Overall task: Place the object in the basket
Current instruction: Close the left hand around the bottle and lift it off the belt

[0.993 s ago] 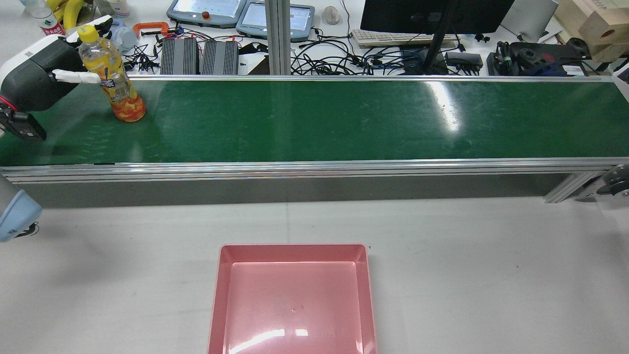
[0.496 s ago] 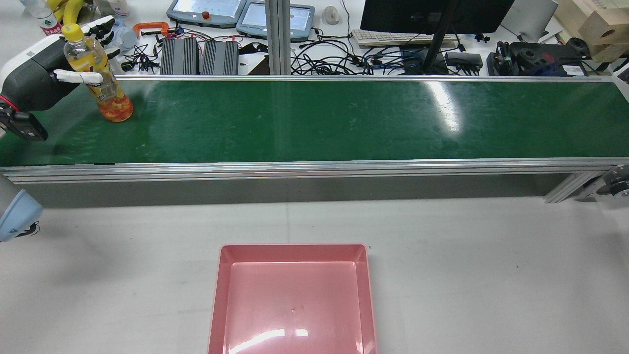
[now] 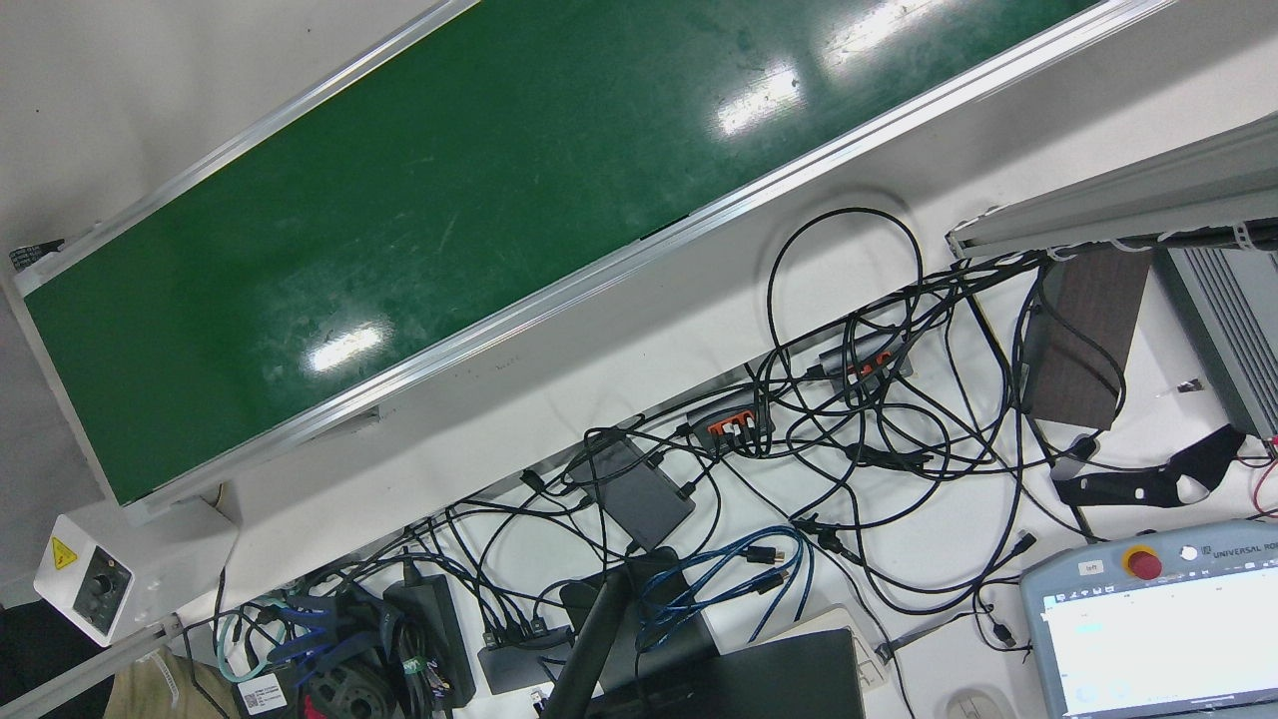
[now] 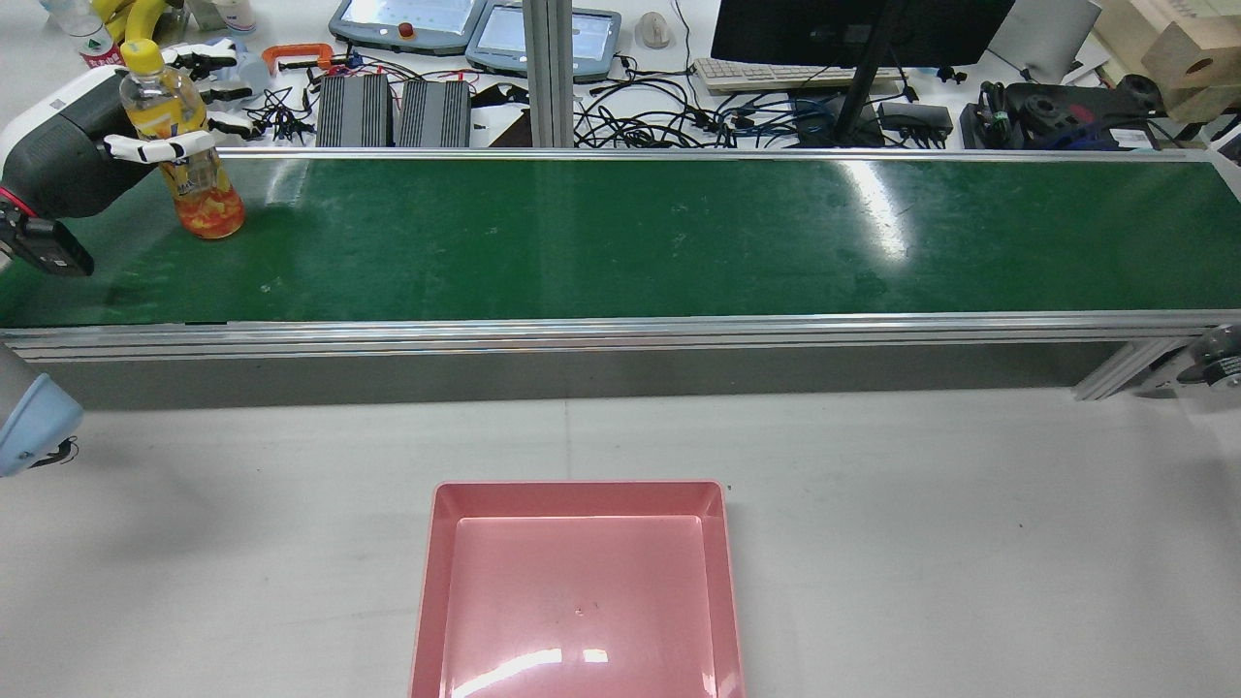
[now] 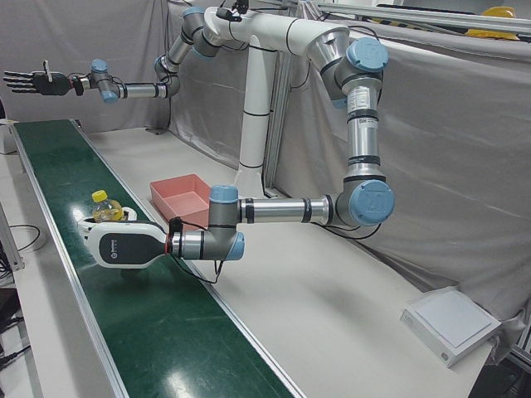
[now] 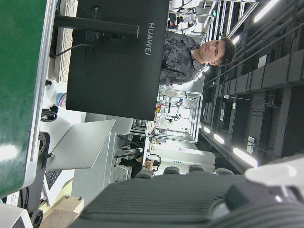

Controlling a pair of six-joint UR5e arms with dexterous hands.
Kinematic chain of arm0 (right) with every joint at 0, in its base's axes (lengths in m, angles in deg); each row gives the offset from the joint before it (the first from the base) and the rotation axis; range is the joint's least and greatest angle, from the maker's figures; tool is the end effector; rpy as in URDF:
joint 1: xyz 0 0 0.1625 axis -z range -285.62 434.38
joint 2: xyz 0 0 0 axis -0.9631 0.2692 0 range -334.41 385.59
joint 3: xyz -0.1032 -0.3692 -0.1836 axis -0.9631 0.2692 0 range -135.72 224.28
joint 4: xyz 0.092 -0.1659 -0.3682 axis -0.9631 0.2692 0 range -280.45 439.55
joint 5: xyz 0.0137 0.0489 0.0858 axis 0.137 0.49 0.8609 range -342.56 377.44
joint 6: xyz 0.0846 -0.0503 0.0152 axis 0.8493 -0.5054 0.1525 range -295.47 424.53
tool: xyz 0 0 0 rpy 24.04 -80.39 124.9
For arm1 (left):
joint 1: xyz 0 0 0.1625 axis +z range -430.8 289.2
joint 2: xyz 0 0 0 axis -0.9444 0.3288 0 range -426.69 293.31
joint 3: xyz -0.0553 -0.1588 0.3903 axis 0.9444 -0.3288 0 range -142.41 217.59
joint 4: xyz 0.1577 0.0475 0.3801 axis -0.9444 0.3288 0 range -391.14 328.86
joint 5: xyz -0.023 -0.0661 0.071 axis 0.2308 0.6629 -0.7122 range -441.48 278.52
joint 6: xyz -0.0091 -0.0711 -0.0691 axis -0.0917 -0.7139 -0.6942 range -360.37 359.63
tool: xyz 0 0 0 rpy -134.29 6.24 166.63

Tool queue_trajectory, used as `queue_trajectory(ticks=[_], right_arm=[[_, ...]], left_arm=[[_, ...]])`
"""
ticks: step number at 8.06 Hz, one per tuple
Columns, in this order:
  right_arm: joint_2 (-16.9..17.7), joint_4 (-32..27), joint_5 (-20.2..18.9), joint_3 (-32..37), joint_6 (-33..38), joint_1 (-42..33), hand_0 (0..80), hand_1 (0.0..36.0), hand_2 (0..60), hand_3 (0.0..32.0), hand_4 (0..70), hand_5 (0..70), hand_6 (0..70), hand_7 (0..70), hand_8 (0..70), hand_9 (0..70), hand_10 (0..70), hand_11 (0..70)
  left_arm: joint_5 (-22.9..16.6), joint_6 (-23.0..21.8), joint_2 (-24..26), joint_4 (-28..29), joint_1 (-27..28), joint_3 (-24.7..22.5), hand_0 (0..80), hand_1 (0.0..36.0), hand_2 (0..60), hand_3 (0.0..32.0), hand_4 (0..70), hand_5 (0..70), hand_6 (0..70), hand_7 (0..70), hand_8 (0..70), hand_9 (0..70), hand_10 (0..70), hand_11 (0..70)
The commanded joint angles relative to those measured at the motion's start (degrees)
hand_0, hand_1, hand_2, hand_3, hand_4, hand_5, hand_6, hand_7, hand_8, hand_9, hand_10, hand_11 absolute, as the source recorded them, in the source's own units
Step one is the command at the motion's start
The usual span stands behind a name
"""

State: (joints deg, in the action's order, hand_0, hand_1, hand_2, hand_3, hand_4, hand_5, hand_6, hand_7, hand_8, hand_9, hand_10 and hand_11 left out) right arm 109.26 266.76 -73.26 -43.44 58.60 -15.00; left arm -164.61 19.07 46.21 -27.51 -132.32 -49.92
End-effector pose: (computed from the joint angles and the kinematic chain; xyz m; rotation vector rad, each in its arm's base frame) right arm 0.1264 -0.5333 0.6624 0.0837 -2.0970 2.2134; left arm 0.1890 -0.6528 0.4680 -0.0948 2.3727 -1.4651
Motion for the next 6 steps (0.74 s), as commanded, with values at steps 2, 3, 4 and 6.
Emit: queue_trajectory(ticks=[2,3,4,6], right_arm=[[0.0,0.0,0.0,0.0,0.0,0.0,0.0,0.0,0.0,0.0,0.0,0.0,0.0,0.0,0.0,0.0,0.0,0.0],[0.0,0.0,0.0,0.0,0.0,0.0,0.0,0.0,0.0,0.0,0.0,0.0,0.0,0.0,0.0,0.0,0.0,0.0],[0.0,0.0,0.0,-0.1,0.0,0.0,0.0,0.0,0.0,0.0,0.0,0.0,0.0,0.0,0.0,0.0,0.0,0.0],[0.0,0.0,0.0,-0.1,0.0,0.0,0.0,0.0,0.0,0.0,0.0,0.0,0.0,0.0,0.0,0.0,0.0,0.0]], left_arm=[[-2.6,-0.3,-0.2,-4.2,1.4,-9.8,46.1,36.0,60.0,0.0,33.1,70.0,59.7,70.0,62.4,70.0,59.3,70.0],[-2.8,-0.1,-0.2,-4.2,3.6,-11.3,45.6,36.0,60.0,0.0,34.0,70.0,59.8,70.0,62.0,70.0,58.8,70.0],[-2.7,0.3,0.0,-4.2,7.9,-12.1,45.6,36.0,60.0,0.0,34.2,70.0,59.3,70.0,61.6,70.0,59.0,70.0],[-2.7,2.5,2.0,-4.2,15.2,-12.7,46.1,36.0,60.0,0.0,33.1,70.0,56.4,70.0,59.7,70.0,57.9,70.0]])
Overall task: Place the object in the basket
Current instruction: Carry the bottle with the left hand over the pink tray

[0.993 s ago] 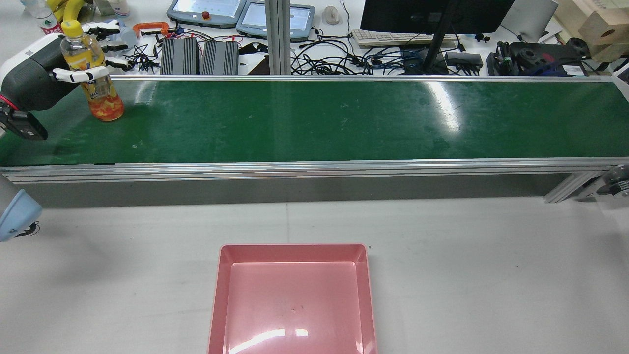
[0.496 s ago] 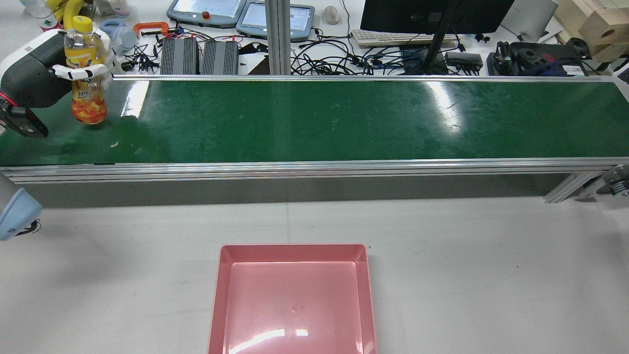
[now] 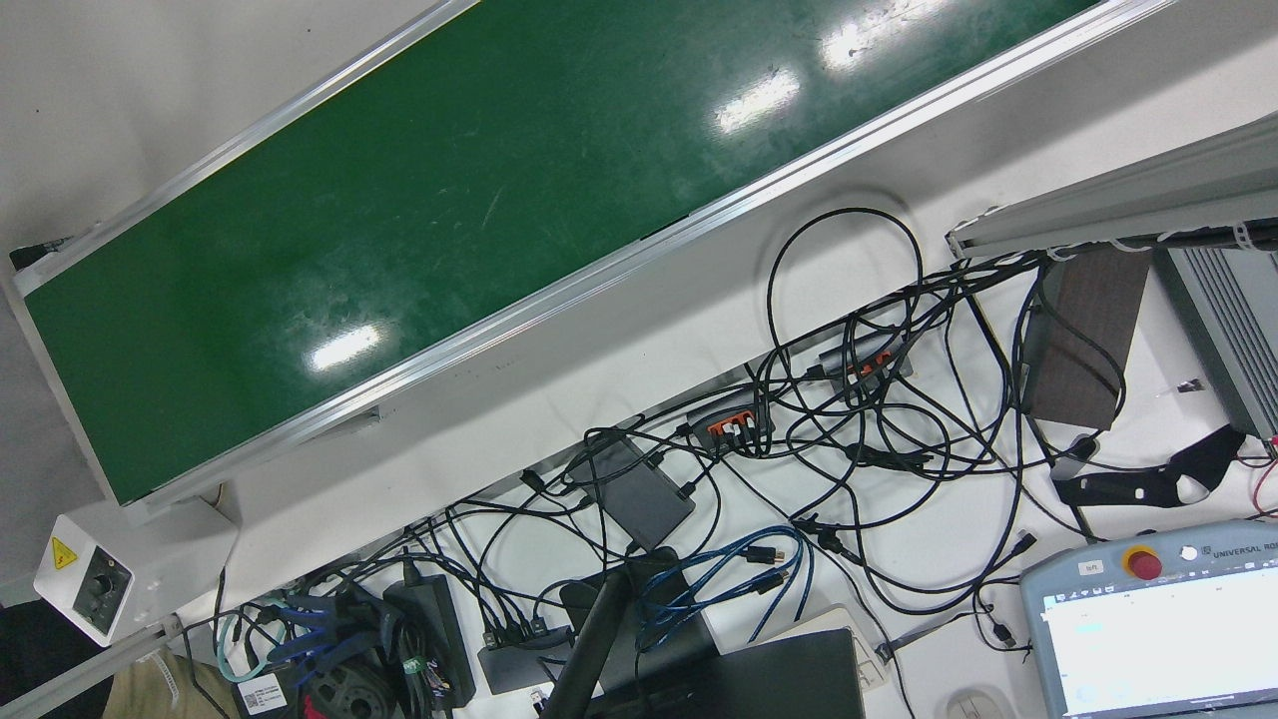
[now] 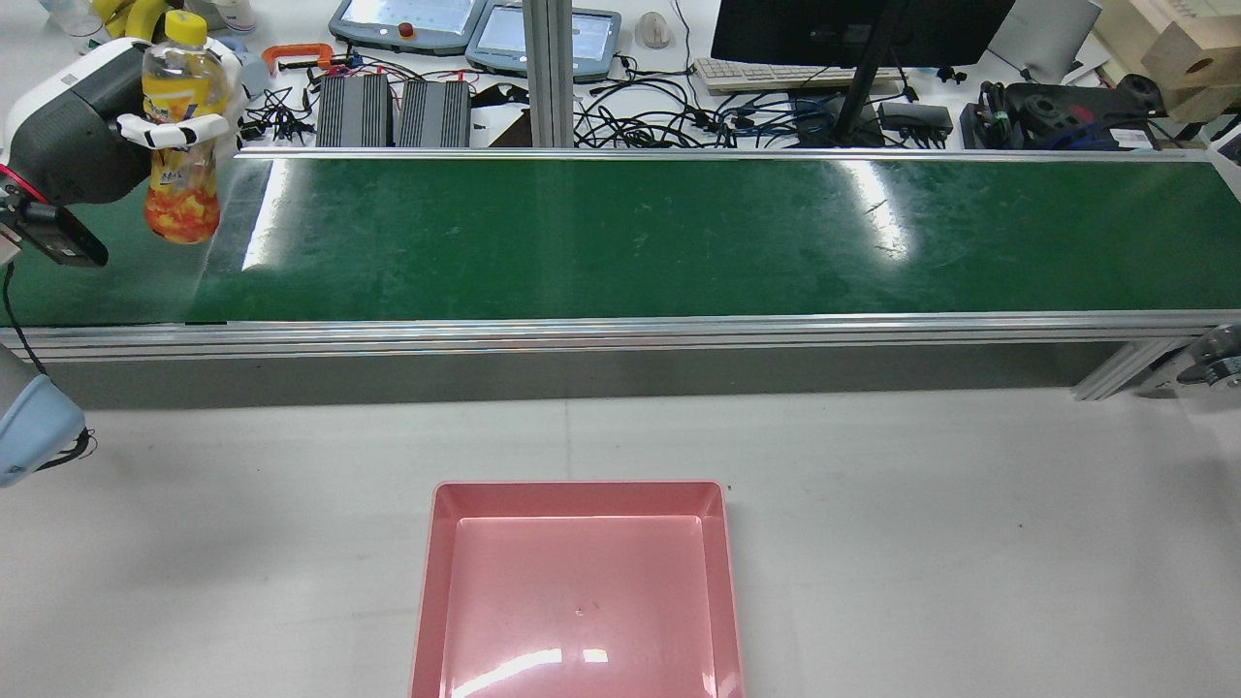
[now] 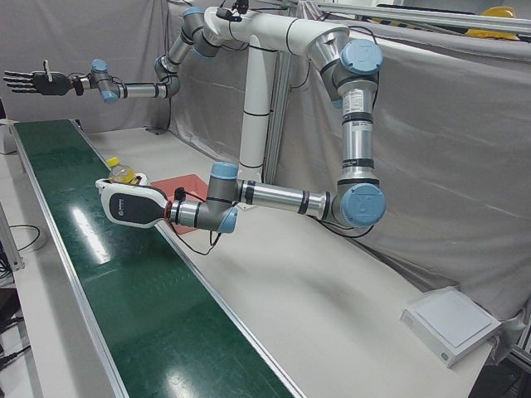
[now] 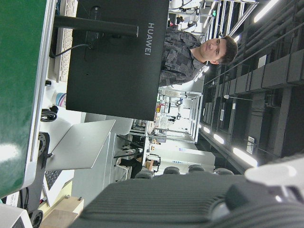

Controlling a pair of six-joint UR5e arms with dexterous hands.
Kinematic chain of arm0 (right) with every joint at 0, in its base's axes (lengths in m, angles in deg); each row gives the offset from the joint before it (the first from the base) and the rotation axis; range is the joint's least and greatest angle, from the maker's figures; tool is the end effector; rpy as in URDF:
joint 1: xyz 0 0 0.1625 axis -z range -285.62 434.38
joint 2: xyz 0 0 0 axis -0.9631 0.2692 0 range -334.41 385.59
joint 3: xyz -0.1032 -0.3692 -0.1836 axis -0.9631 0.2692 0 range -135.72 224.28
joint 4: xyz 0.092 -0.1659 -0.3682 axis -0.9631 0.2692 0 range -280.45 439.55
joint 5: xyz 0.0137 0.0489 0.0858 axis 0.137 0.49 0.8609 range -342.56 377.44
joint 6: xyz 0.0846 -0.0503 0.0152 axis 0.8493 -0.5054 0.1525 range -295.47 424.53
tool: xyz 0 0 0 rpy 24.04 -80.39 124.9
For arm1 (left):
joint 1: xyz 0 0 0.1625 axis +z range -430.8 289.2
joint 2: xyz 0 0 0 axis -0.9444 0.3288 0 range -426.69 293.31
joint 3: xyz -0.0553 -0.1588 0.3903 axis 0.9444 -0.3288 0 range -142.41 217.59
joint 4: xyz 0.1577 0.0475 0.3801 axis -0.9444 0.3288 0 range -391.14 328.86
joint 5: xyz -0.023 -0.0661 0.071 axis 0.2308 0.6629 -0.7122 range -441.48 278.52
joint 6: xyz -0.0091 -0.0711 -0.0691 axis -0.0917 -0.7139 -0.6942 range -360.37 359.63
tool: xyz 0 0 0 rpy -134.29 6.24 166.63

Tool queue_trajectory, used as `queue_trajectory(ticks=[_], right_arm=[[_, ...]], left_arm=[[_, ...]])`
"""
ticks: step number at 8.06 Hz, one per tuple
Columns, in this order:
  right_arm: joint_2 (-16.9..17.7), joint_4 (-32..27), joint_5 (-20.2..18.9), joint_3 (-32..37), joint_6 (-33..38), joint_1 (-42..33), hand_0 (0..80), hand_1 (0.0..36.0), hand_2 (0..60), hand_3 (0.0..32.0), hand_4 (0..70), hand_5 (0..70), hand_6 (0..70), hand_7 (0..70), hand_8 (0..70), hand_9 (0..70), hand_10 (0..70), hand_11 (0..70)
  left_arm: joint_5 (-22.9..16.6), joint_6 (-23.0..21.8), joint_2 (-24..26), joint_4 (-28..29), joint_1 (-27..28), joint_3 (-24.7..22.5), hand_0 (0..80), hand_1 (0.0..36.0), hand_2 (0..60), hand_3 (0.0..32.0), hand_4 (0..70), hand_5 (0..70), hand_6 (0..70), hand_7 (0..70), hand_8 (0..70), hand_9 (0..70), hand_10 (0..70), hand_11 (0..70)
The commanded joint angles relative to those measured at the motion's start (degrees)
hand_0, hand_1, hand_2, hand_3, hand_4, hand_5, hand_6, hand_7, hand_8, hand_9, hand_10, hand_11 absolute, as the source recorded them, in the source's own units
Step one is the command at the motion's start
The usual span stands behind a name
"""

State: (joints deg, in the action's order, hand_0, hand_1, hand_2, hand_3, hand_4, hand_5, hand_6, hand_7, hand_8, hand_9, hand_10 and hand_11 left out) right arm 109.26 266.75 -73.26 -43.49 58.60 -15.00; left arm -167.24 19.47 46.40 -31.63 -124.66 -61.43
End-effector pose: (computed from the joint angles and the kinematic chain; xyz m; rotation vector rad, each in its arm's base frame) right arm 0.1264 -0.5334 0.6619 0.0838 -2.0982 2.2123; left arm 0.2614 -0.5963 0.3778 -0.2957 2.4208 -1.2453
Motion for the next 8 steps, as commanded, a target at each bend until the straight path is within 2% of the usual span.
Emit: queue_trajectory(ticks=[1,5,7,8], right_arm=[[0.0,0.0,0.0,0.0,0.0,0.0,0.0,0.0,0.0,0.0,0.0,0.0,0.0,0.0,0.0,0.0,0.0,0.0],[0.0,0.0,0.0,0.1,0.0,0.0,0.0,0.0,0.0,0.0,0.0,0.0,0.0,0.0,0.0,0.0,0.0,0.0],[0.0,0.0,0.0,0.0,0.0,0.0,0.0,0.0,0.0,0.0,0.0,0.0,0.0,0.0,0.0,0.0,0.0,0.0],[0.0,0.0,0.0,0.0,0.0,0.0,0.0,0.0,0.0,0.0,0.0,0.0,0.0,0.0,0.0,0.0,0.0,0.0]], left_arm=[[-0.2,3.5,3.1,-0.9,9.9,-3.0,46.8,36.0,60.0,0.0,33.9,70.0,56.4,70.0,59.7,70.0,57.5,70.0],[-0.1,5.8,3.3,-5.6,18.8,-11.2,48.1,36.0,60.0,0.0,34.3,70.0,51.9,70.0,56.4,70.0,55.4,70.0],[0.3,10.7,4.9,-13.4,24.2,-16.7,47.3,36.0,60.0,0.0,32.1,70.0,46.8,70.0,51.0,70.0,51.7,70.0],[0.4,11.3,6.6,-14.8,26.5,-16.7,47.0,36.0,60.0,0.0,31.0,70.0,44.6,70.0,49.4,69.8,51.0,70.0]])
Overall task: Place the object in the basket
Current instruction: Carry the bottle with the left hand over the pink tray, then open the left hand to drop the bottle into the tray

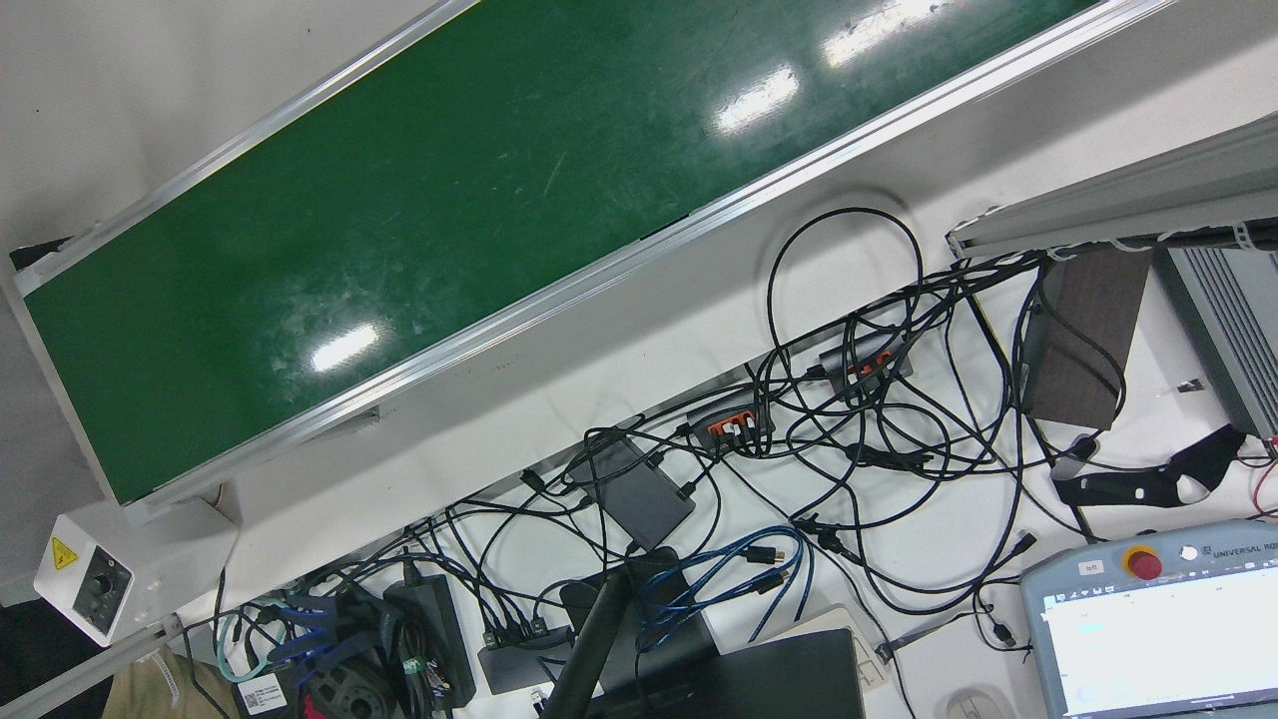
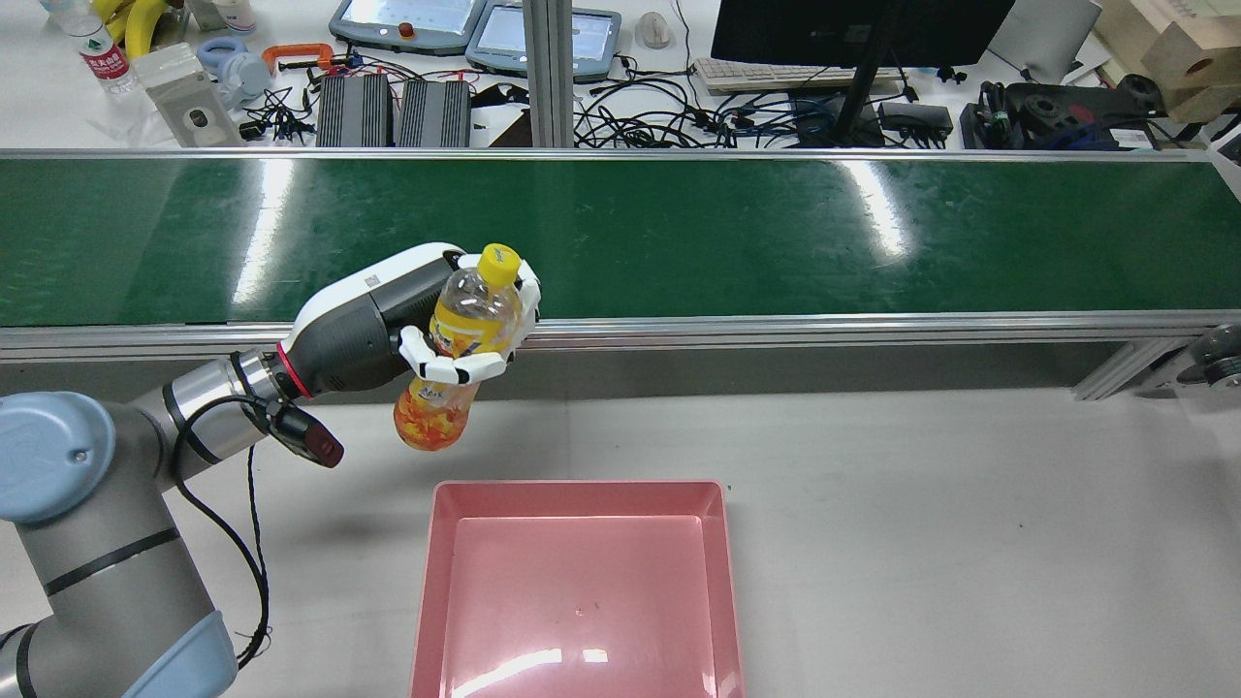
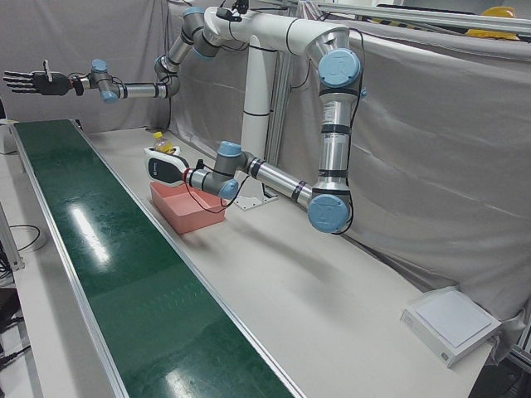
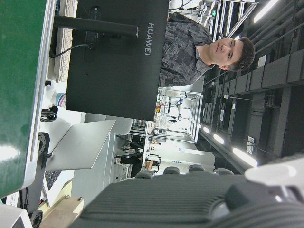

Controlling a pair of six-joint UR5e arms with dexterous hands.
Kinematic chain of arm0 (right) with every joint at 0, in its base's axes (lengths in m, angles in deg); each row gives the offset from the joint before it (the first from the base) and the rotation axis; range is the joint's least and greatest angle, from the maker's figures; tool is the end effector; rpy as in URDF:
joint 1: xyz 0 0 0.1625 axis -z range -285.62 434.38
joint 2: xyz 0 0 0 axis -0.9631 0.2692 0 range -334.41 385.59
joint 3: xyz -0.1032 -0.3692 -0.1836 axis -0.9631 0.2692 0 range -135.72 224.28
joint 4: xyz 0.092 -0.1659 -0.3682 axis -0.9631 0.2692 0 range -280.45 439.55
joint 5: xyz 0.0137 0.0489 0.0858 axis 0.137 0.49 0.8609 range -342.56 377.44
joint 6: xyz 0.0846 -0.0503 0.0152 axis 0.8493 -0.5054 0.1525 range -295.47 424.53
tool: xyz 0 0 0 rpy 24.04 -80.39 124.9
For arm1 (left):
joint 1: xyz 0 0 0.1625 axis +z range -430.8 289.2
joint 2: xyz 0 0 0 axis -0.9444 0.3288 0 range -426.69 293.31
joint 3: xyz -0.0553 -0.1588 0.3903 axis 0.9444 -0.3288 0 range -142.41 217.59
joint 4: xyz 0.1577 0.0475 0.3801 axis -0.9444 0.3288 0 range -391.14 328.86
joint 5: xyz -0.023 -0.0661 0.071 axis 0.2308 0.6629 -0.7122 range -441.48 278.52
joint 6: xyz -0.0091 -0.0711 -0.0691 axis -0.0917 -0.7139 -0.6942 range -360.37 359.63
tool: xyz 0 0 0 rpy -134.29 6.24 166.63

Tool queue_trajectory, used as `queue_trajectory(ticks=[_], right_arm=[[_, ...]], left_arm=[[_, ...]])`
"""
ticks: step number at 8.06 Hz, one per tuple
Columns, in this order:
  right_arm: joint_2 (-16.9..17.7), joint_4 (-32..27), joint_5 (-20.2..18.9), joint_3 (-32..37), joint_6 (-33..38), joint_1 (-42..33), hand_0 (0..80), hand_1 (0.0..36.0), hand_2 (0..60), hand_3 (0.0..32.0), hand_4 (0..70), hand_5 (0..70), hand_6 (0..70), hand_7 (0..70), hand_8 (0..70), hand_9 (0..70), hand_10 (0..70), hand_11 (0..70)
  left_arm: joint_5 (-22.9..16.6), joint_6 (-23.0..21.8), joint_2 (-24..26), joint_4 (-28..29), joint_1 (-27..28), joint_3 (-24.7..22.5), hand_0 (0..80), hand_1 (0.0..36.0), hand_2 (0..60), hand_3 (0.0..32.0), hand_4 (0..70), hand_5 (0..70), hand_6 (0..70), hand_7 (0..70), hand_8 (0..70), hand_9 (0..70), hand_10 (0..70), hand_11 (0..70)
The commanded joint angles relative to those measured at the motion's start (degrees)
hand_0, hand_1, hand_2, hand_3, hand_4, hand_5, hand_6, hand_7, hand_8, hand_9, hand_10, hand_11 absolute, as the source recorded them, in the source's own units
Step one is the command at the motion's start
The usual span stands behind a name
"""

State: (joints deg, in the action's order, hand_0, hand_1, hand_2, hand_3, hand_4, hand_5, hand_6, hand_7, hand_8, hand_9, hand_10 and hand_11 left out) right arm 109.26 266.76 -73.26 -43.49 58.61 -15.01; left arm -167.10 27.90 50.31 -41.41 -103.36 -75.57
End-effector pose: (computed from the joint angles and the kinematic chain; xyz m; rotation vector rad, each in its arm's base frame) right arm 0.1265 -0.5334 0.6620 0.0838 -2.0981 2.2127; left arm 0.4167 -0.4332 0.2529 -0.5742 2.3809 -0.9030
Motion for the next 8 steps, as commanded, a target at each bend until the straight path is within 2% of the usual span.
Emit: queue_trajectory(ticks=[1,2,3,4,5,6,7,8], right_arm=[[0.0,0.0,0.0,0.1,-0.1,-0.1,0.0,0.0,0.0,0.0,0.0,0.0,0.0,0.0,0.0,0.0,0.0,0.0],[0.0,0.0,0.0,0.0,-0.1,0.0,0.0,0.0,0.0,0.0,0.0,0.0,0.0,0.0,0.0,0.0,0.0,0.0],[0.0,0.0,0.0,0.1,0.0,0.0,0.0,0.0,0.0,0.0,0.0,0.0,0.0,0.0,0.0,0.0,0.0,0.0],[0.0,0.0,0.0,0.1,0.0,0.0,0.0,0.0,0.0,0.0,0.0,0.0,0.0,0.0,0.0,0.0,0.0,0.0],[0.0,0.0,0.0,0.1,0.0,0.0,0.0,0.0,0.0,0.0,0.0,0.0,0.0,0.0,0.0,0.0,0.0,0.0],[0.0,0.0,0.0,0.1,0.0,-0.1,0.0,0.0,0.0,0.0,0.0,0.0,0.0,0.0,0.0,0.0,0.0,0.0],[0.0,0.0,0.0,0.1,-0.1,0.0,0.0,0.0,0.0,0.0,0.0,0.0,0.0,0.0,0.0,0.0,0.0,0.0],[0.0,0.0,0.0,0.1,0.0,0.0,0.0,0.0,0.0,0.0,0.0,0.0,0.0,0.0,0.0,0.0,0.0,0.0]], left_arm=[[0.5,4.4,5.1,-6.4,6.5,-2.6,46.9,36.0,60.0,0.0,30.6,70.0,43.4,70.0,48.4,68.3,50.0,70.0],[1.3,5.3,6.6,-8.6,8.7,-2.5,45.7,34.1,60.0,0.0,28.1,66.4,36.5,63.4,42.5,59.7,43.5,62.5],[1.4,5.3,6.0,-8.4,8.9,-2.3,42.9,23.2,60.0,0.0,18.5,41.7,17.3,39.2,26.3,39.3,30.8,45.3],[1.4,5.3,5.2,-8.3,9.1,-1.9,42.5,16.7,44.3,0.0,7.1,29.6,8.8,20.7,13.7,21.1,25.6,38.5],[1.4,5.1,3.9,-6.4,8.9,-1.9,43.6,15.3,32.5,0.0,2.7,23.9,5.1,10.3,7.9,12.3,18.3,28.0],[1.3,5.0,1.2,-4.3,8.9,-1.9,43.0,14.5,27.6,0.0,0.5,18.3,3.1,6.2,5.1,8.1,11.7,18.4],[1.2,4.9,-3.1,0.3,8.9,-1.7,43.8,14.6,24.1,0.0,0.0,13.5,2.2,4.1,2.3,4.1,7.6,12.5],[0.8,4.3,-5.4,4.2,8.8,-0.9,45.2,14.9,22.0,0.0,0.0,12.4,2.1,3.5,1.2,2.7,6.8,11.5]])
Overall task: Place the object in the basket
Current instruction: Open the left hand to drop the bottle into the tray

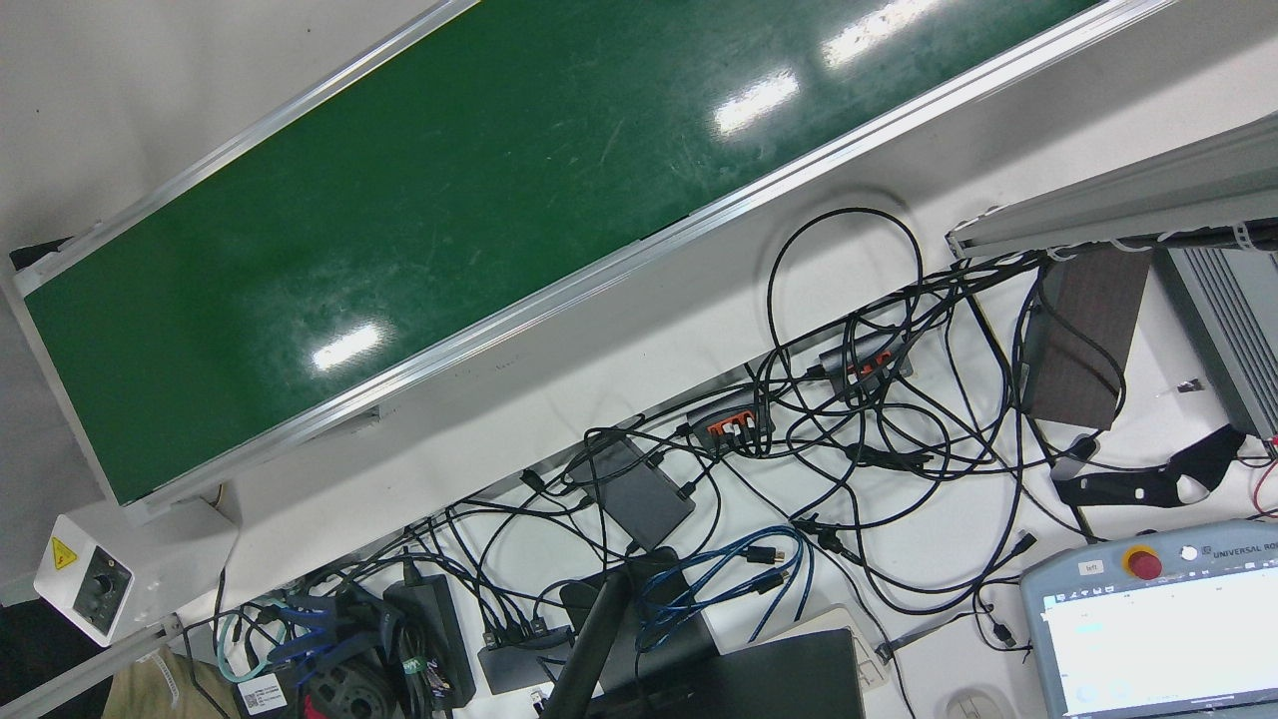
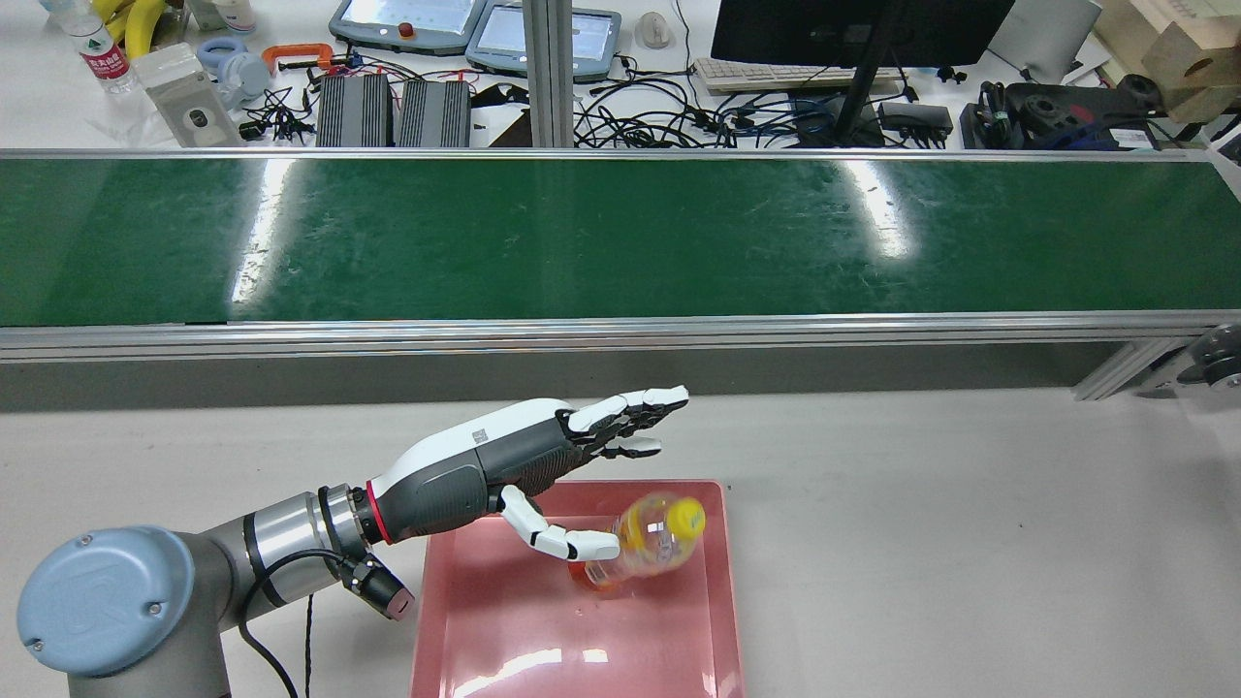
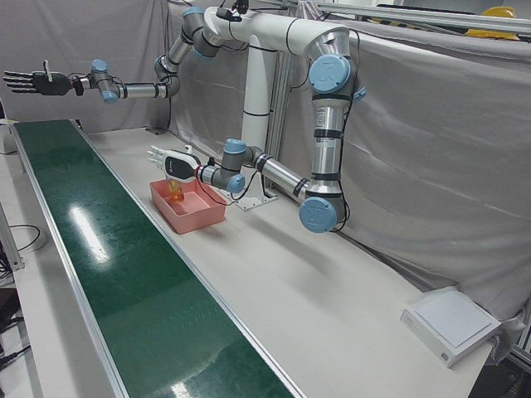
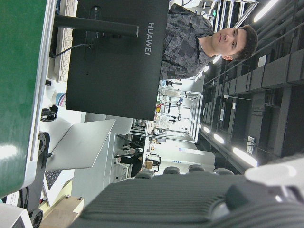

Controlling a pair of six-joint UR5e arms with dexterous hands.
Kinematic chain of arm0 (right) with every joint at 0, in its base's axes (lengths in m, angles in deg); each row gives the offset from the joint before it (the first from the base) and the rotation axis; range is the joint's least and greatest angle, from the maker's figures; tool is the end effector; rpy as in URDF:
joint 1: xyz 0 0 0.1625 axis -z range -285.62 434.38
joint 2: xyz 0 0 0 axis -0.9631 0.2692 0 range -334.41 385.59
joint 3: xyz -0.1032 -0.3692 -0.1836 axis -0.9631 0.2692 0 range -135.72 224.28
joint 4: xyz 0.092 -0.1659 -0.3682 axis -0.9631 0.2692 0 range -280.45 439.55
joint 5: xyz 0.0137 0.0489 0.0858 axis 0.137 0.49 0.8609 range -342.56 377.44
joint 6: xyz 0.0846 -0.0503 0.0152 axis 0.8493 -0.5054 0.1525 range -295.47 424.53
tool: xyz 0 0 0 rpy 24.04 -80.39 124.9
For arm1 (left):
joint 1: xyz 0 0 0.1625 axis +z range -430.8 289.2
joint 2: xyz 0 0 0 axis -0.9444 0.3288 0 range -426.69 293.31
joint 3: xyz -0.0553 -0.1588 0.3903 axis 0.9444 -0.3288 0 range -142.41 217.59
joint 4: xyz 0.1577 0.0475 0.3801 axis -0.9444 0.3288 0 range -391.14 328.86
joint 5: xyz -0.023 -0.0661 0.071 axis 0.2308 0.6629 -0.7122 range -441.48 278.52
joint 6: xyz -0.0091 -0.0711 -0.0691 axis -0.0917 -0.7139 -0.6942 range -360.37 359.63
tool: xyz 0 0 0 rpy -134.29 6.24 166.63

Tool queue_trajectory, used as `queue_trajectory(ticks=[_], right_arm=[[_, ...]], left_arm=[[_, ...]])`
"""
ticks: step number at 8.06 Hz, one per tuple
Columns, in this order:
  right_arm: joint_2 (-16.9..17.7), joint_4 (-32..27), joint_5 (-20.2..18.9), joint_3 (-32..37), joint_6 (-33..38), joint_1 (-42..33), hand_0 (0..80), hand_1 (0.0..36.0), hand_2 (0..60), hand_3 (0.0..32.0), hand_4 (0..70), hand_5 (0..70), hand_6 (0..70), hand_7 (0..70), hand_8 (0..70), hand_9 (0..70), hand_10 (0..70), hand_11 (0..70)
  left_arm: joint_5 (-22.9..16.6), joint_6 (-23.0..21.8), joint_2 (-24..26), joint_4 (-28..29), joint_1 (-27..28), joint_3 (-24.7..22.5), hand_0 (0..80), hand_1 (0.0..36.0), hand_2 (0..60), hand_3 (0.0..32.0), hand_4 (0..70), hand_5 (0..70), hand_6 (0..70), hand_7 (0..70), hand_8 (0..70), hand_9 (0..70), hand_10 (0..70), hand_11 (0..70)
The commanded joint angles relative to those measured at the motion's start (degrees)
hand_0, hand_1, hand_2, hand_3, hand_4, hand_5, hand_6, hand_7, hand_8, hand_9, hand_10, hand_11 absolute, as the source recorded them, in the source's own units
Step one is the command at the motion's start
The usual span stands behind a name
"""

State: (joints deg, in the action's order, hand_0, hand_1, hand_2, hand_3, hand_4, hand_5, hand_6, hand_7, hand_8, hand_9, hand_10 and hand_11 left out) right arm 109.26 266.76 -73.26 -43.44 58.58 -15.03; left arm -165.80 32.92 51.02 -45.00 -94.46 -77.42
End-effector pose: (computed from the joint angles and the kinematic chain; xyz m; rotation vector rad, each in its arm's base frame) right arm 0.1266 -0.5333 0.6624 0.0846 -2.0970 2.2135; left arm 0.4692 -0.3618 0.2422 -0.6255 2.3082 -0.8288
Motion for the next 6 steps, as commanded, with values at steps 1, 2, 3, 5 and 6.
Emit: queue_trajectory(ticks=[1,2,3,5,6], right_arm=[[0.0,0.0,0.0,0.0,0.0,0.0,0.0,0.0,0.0,0.0,0.0,0.0,0.0,0.0,0.0,0.0,0.0,0.0],[0.0,0.0,0.0,0.0,0.0,0.0,0.0,0.0,0.0,0.0,0.0,0.0,0.0,0.0,0.0,0.0,0.0,0.0],[0.0,0.0,0.0,0.0,0.0,0.0,0.0,0.0,0.0,0.0,0.0,0.0,0.0,0.0,0.0,0.0,0.0,0.0],[0.0,0.0,0.0,-0.1,0.0,0.0,0.0,0.0,0.0,0.0,0.0,0.0,0.0,0.0,0.0,0.0,0.0,0.0],[0.0,0.0,0.0,0.0,0.0,0.0,0.0,0.0,0.0,0.0,0.0,0.0,0.0,0.0,0.0,0.0,0.0,0.0]], left_arm=[[-0.6,-0.9,-6.4,8.5,-0.3,0.9,45.9,15.2,19.8,0.0,0.0,12.1,2.2,3.0,0.5,1.7,6.8,11.6],[-0.6,-1.9,-6.3,8.6,-0.3,0.9,46.2,15.7,19.4,0.0,0.0,12.0,2.3,3.0,0.2,1.2,6.7,11.5],[-0.7,-3.4,-5.8,8.5,-0.3,0.8,47.1,17.0,21.0,0.0,0.0,12.3,2.7,3.0,0.4,1.5,6.7,11.6],[-0.6,-5.1,-5.4,8.3,-0.5,0.8,47.5,18.1,22.8,0.0,0.0,13.3,2.9,3.1,0.5,1.7,6.9,11.9],[-0.6,-5.5,-5.4,8.0,-0.5,0.8,47.9,18.7,24.4,0.0,0.0,14.2,3.2,3.3,0.8,2.1,7.2,12.4]])
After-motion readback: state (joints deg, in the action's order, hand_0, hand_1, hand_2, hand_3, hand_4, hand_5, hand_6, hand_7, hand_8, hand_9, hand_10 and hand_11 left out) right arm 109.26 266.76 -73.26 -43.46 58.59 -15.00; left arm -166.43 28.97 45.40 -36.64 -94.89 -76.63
